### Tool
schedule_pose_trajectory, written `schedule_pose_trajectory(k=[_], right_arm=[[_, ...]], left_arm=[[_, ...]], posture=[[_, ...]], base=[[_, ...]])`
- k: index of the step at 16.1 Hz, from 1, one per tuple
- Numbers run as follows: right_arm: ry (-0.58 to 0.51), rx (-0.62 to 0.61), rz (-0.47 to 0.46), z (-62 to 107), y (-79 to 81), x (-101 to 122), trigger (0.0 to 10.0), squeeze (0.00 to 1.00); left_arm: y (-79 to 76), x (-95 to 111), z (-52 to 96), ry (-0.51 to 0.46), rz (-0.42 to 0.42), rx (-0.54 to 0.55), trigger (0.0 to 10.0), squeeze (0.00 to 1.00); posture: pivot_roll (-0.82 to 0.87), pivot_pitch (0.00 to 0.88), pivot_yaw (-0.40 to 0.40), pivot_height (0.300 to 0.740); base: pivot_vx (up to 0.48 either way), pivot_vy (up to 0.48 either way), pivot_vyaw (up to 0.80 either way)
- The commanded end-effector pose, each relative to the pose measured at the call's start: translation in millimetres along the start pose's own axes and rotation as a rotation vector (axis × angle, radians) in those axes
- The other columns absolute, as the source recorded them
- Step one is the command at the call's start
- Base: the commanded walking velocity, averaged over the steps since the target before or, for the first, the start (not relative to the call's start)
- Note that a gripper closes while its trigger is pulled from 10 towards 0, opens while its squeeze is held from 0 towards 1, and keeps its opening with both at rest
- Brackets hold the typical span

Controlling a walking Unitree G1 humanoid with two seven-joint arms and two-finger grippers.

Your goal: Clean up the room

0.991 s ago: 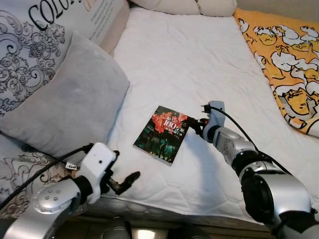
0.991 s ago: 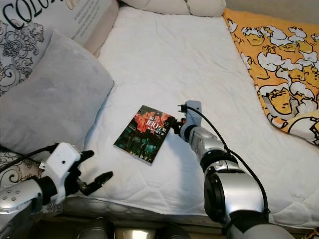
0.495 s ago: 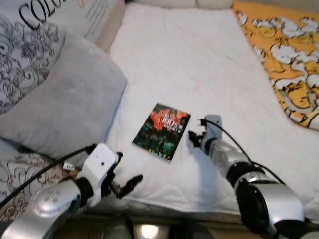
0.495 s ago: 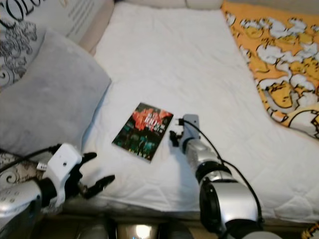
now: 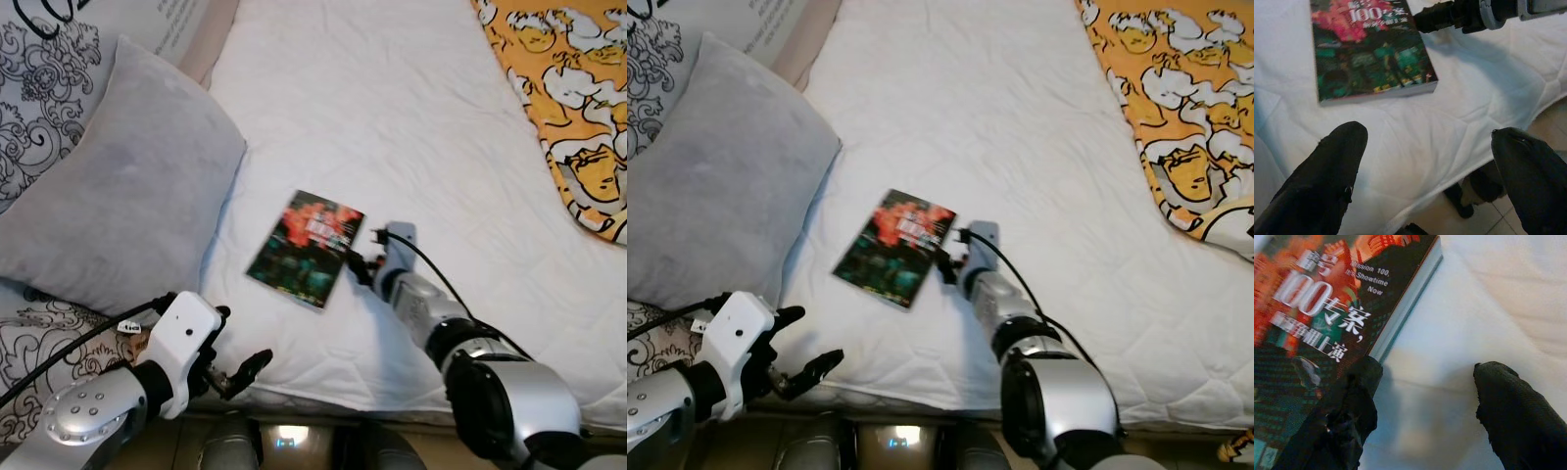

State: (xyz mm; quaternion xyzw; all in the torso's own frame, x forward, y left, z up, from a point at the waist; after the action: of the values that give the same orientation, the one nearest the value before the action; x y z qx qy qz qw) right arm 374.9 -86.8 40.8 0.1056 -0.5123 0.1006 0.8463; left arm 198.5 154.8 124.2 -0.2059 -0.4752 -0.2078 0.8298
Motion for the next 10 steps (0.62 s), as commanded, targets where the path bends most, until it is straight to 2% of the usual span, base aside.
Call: schedule_pose_trajectory(k=[1, 3, 5, 7, 8, 10], right_arm=[[-0.069, 0.007, -0.026, -0.6, -1.3, 15.0, 10.0, 0.00], [-0.122, 0.012, -0.047, -0.5, -3.4, 27.3, 10.0, 0.00], [-0.138, 0.009, -0.043, 0.2, -7.2, 30.5, 10.0, 0.00], [-0.132, -0.030, -0.032, 3.9, -22.9, 24.5, 10.0, 0.00], [-0.133, -0.032, -0.029, 4.9, -25.8, 22.9, 10.0, 0.00], [-0.133, -0.033, -0.004, 12.1, -42.1, 9.6, 10.0, 0.00]], left_arm=[[-2.2, 5.0, 0.6, -0.025, -0.009, 0.001, 10.0, 0.00], [0.1, 6.6, -2.3, -0.037, -0.008, 0.008, 10.0, 0.00], [1.6, 7.5, -7.0, -0.046, -0.008, 0.008, 10.0, 0.00], [1.7, 7.5, -18.4, -0.064, 0.004, 0.000, 10.0, 0.00], [1.7, 7.0, -20.5, -0.064, 0.005, -0.001, 10.0, 0.00], [3.8, 5.2, -37.1, -0.068, 0.004, -0.007, 10.0, 0.00]], posture=[[0.27, 0.225, -0.074, 0.740], [0.26, 0.214, -0.073, 0.740], [0.25, 0.195, -0.072, 0.740], [0.21, 0.146, -0.074, 0.740], [0.21, 0.139, -0.074, 0.740], [0.14, 0.060, -0.056, 0.740]], base=[[0.000, 0.000, 0.00], [0.000, 0.000, 0.00], [0.000, 0.000, 0.00], [0.000, 0.000, 0.00], [0.000, 0.000, 0.00], [0.000, 0.000, 0.00]])
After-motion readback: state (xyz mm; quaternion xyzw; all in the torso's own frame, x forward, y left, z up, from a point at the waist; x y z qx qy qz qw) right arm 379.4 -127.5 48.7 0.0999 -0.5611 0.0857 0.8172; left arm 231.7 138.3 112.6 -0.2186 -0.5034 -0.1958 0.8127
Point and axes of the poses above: a point about 5 cm out from each wrist's last joint towards the gripper, its own z axis pointing back from the gripper into the wrist, its own x axis along the axis of the wrist's last joint, y = z × x, the point moved 3 cm from there along -z, pointing out of the wrist towards the gripper, and after that the axes turned 14 degrees about z, right-handed, at the moved point
